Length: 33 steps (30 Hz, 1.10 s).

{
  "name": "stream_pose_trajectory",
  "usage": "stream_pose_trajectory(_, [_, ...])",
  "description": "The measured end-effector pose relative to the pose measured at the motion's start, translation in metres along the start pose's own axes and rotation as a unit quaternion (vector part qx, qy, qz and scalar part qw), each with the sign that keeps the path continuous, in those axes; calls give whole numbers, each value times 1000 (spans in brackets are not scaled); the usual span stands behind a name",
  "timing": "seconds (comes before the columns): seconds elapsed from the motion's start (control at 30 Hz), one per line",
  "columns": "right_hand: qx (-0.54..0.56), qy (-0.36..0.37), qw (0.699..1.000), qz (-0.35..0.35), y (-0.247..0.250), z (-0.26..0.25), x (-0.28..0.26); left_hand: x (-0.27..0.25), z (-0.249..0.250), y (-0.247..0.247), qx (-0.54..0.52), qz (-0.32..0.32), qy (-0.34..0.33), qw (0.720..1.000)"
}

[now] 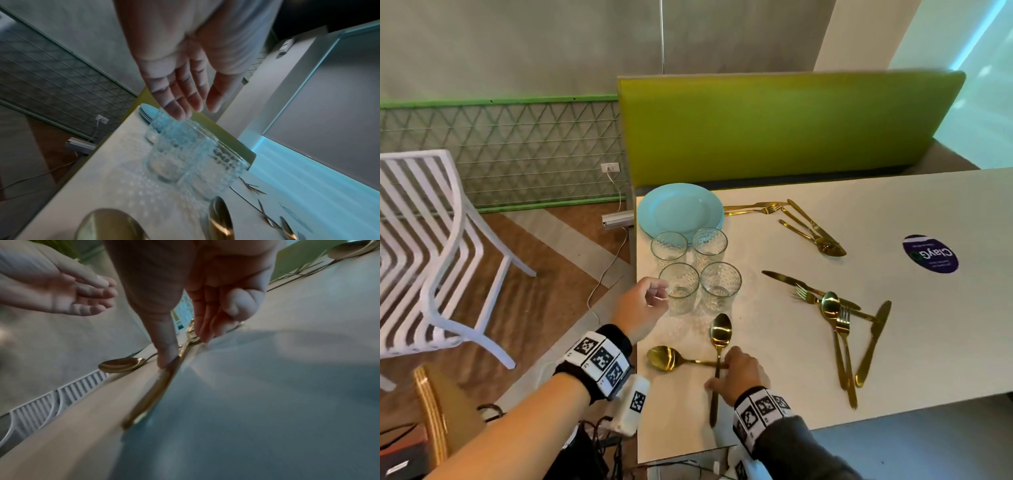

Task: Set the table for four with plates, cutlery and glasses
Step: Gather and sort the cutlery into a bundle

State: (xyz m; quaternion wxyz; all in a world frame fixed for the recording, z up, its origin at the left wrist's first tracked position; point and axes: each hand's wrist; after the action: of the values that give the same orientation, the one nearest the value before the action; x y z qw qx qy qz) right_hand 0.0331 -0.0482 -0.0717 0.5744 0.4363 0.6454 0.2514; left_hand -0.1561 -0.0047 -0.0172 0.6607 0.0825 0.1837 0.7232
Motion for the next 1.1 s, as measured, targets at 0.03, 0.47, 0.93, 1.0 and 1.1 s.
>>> stream_pose_trajectory(0.03, [9,-6,1000,0,1,0,1,-2,1,-3,2,-8,-1,1000])
stream_pose_trajectory(0.47, [28,-84,996,-30,11,7,13,-27,-18,-21,-50,-69,66,994])
stream_pose_trajectory(0.93, [99,45,994,-20,20,-2,18,-41,-34,-35,-60,-68,117,989])
stream_pose_trajectory(1.0, [73,50,996,-32,17,-6,18,-42,-35,-34,-60,-58,116,990])
stream_pose_trajectory(1.1, [31,43,997,-48,13,-7,20,-41,-32,-34,-66,-51,108,991])
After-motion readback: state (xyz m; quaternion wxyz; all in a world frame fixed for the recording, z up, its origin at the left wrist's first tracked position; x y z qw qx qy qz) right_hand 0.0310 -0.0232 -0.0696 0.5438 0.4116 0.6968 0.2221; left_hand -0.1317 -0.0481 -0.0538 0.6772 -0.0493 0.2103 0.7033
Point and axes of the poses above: each hand's wrist, its own x-axis towards the middle knuckle, its own y-axis out of the back of the hand, z = x × y, and after that the axes turned 9 degrees about -x, right-handed
